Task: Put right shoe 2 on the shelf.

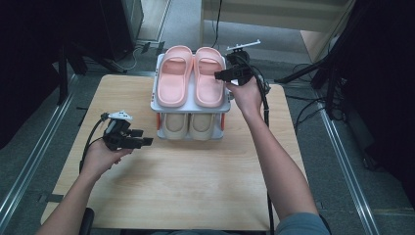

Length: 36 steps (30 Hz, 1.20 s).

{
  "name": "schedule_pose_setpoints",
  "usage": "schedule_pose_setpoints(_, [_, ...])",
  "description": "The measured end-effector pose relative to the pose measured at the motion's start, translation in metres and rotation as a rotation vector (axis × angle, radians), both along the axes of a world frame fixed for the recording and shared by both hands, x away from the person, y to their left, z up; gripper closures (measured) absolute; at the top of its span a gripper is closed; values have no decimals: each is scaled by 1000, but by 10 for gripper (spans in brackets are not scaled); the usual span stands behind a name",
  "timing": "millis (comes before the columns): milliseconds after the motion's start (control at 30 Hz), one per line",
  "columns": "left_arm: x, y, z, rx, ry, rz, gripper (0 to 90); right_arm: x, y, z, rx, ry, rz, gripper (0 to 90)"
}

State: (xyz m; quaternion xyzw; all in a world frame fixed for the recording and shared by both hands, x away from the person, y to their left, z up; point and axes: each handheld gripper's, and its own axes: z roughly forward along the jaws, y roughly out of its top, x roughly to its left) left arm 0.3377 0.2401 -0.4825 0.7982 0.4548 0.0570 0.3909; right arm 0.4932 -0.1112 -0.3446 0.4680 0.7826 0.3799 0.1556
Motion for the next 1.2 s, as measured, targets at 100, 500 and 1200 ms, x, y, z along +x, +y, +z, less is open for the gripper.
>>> schedule_pose_setpoints(100, [0,-1,0,2,-1,-1,388,-1,2,0,6,-3,1,576])
schedule_pose_setpoints(500, [-1,-1,1,1,-1,-4,388,-9,7,-1,25,-19,23,553])
schedule_pose_setpoints(1200, [0,0,-1,10,9,2,388,-42,-21,10,79,-117,136,551])
